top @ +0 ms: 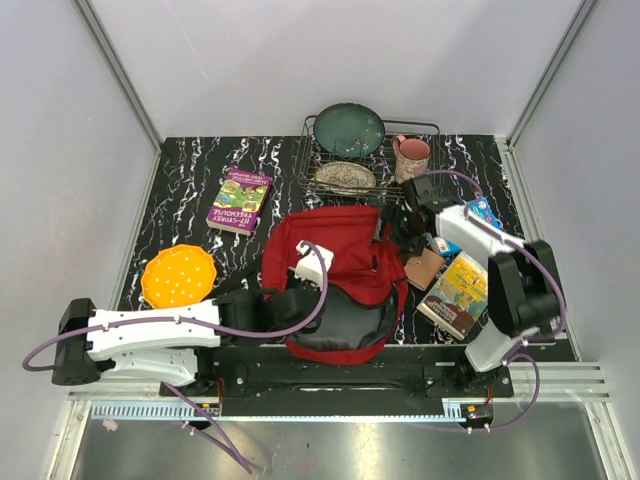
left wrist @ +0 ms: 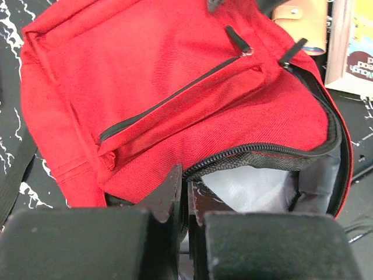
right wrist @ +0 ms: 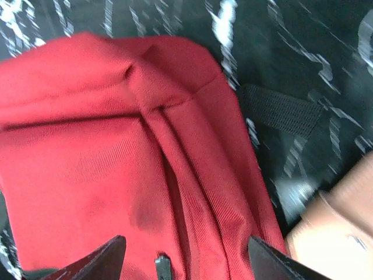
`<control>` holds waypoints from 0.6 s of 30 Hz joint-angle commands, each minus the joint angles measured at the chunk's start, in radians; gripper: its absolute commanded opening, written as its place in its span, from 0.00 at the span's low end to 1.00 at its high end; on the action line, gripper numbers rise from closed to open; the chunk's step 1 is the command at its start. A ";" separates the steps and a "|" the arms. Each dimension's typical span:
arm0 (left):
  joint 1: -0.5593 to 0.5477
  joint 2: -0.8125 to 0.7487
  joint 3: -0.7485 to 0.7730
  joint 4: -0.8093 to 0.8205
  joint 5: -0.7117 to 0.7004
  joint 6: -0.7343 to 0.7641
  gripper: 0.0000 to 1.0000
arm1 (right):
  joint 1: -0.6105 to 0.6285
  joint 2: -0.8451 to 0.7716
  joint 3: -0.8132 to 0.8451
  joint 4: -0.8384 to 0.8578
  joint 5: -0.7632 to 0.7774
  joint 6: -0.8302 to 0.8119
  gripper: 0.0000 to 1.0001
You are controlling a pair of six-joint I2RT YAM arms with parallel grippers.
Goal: Pack the student bag
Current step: Adjust the student bag at the center of the board.
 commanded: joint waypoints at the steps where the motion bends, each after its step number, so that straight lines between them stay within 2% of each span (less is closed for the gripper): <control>1: 0.046 0.020 0.043 0.010 0.021 -0.065 0.00 | -0.005 0.164 0.191 0.119 -0.184 -0.042 0.88; 5: 0.123 0.021 0.035 -0.003 0.057 -0.091 0.00 | -0.005 0.274 0.317 0.133 -0.301 -0.053 0.86; 8: 0.149 0.013 0.034 -0.007 0.076 -0.096 0.00 | -0.003 0.268 0.364 0.084 -0.229 -0.068 0.87; 9: 0.154 0.008 0.032 -0.007 0.081 -0.094 0.00 | -0.005 0.223 0.354 0.065 -0.124 -0.073 0.88; 11: 0.169 0.008 0.031 -0.003 0.086 -0.097 0.00 | -0.006 0.155 0.320 0.026 -0.009 -0.080 0.91; 16: 0.209 0.025 0.021 0.024 0.126 -0.096 0.00 | -0.012 -0.145 0.124 -0.080 0.359 -0.005 1.00; 18: 0.223 0.036 0.023 0.044 0.138 -0.085 0.00 | -0.052 -0.266 0.023 -0.118 0.413 0.051 1.00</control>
